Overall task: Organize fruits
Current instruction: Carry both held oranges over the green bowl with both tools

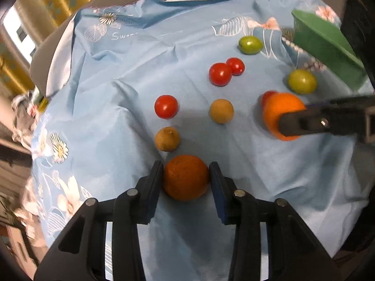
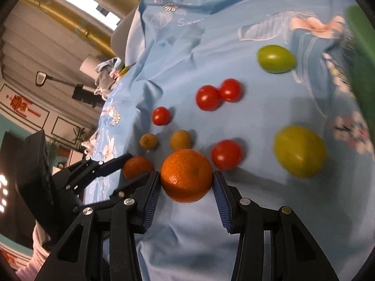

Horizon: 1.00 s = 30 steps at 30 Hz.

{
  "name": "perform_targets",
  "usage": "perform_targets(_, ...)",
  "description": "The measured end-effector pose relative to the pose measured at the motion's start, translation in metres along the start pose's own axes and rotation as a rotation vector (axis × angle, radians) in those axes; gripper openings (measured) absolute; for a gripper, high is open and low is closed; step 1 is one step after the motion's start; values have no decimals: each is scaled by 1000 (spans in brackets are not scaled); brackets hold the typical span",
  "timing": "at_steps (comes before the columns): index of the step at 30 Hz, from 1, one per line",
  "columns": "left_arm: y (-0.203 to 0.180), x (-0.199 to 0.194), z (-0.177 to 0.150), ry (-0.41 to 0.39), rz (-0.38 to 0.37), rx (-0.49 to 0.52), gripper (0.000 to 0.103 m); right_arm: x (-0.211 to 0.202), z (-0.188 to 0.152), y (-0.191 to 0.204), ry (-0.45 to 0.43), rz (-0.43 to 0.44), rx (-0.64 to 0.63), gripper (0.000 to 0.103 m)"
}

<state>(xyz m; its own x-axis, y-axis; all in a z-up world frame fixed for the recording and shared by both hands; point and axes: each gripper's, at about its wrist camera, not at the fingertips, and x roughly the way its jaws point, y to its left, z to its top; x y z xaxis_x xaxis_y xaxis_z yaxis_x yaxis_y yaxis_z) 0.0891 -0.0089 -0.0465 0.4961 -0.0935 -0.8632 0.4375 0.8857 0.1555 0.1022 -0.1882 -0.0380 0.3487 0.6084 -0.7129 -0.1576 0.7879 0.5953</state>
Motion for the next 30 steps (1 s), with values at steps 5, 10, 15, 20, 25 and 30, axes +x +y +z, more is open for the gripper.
perform_targets(5,4,-21,-9,-38,-117,-114,39,-19,-9,-5,-24,14,10,47)
perform_targets(10,-9,-51,-13,-104,-207,-173,39,-36,-18,-3,-55,30,7,47)
perform_targets(15,-36,-75,-1,-159,-262,-149,39,-65,-23,1,-113,40,-17,47)
perform_targets(20,-53,-86,17,-198,-308,-122,39,-106,-23,-7,-223,2,-22,47)
perform_targets(25,-77,-92,44,-234,-367,-90,40,-142,-25,-29,-321,-64,18,47)
perform_targets(30,-110,-94,77,-269,-439,-38,40,-167,-28,-51,-384,-132,54,47)
